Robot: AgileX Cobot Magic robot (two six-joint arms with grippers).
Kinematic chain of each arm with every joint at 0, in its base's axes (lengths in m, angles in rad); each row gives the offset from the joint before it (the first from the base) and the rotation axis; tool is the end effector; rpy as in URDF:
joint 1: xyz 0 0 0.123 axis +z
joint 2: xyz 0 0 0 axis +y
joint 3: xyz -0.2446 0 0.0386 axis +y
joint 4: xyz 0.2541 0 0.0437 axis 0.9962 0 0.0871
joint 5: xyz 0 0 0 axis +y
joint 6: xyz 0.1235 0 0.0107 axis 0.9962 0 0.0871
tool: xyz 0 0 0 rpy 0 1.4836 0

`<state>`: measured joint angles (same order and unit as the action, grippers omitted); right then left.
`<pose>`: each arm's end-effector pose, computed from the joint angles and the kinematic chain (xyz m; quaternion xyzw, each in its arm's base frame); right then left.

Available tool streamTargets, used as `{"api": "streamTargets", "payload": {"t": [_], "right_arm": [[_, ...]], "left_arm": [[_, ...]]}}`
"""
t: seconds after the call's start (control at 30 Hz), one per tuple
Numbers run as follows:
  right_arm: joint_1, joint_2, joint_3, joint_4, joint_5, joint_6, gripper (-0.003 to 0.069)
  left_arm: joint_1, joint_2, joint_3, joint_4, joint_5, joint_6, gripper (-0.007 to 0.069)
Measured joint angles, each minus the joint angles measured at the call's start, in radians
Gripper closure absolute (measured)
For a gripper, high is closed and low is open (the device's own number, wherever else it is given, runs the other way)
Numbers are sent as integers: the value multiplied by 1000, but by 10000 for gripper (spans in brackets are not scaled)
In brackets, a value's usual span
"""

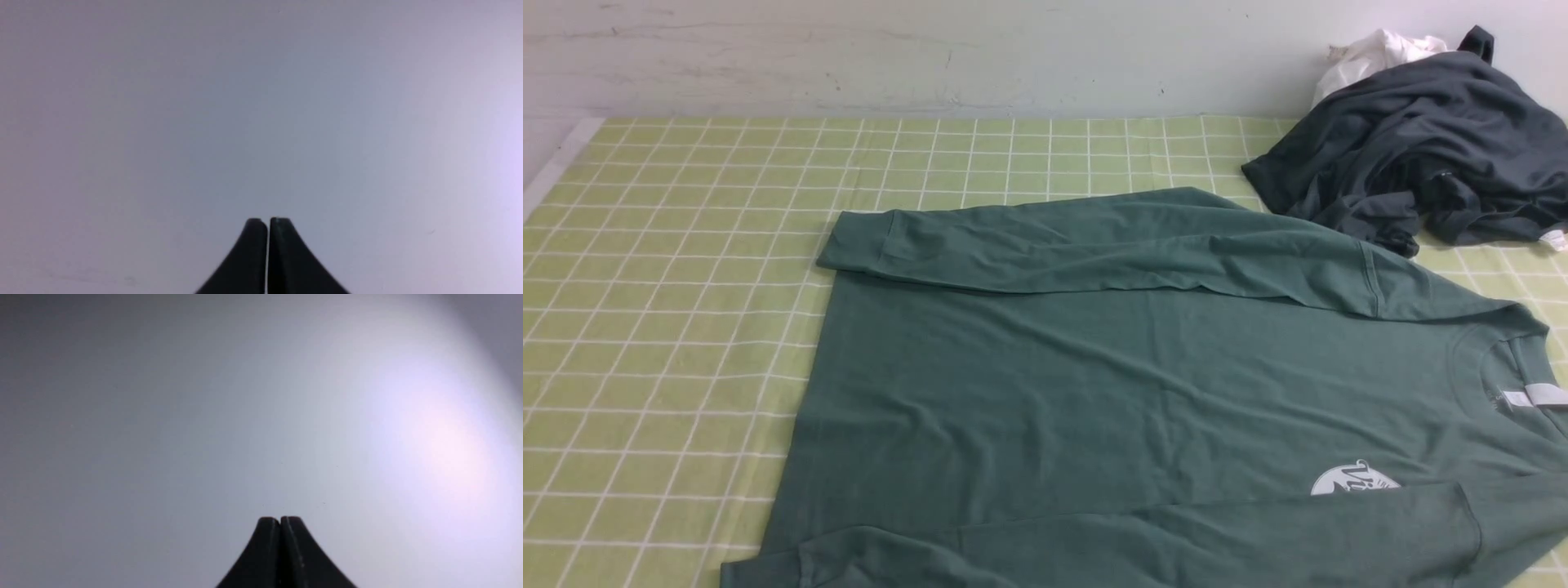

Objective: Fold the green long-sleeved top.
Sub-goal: Use the left arm to clamp the cuff closest to it

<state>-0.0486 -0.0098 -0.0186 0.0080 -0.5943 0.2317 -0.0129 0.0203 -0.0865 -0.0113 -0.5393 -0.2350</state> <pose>0.1017 -0.0055 0.2908 0.0617 0.4127 0.0852 0.9048 0.1023 -0.0006 0.3061 -0.0518 0.4219 -0.1150 0.8978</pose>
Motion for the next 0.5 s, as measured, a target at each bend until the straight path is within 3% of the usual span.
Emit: {"api": "streamTargets", "payload": {"t": [0.27, 0.4, 0.5], "right_arm": [[0, 252, -414, -249, 503, 3, 673], [23, 475, -500, -277, 773, 3, 673], [70, 598, -516, -227, 970, 2, 673]], "left_arm": [[0, 326, -460, 256, 366, -29, 629], [0, 522, -509, 290, 606, -108, 629], [-15, 632, -509, 264, 860, -128, 629]]}}
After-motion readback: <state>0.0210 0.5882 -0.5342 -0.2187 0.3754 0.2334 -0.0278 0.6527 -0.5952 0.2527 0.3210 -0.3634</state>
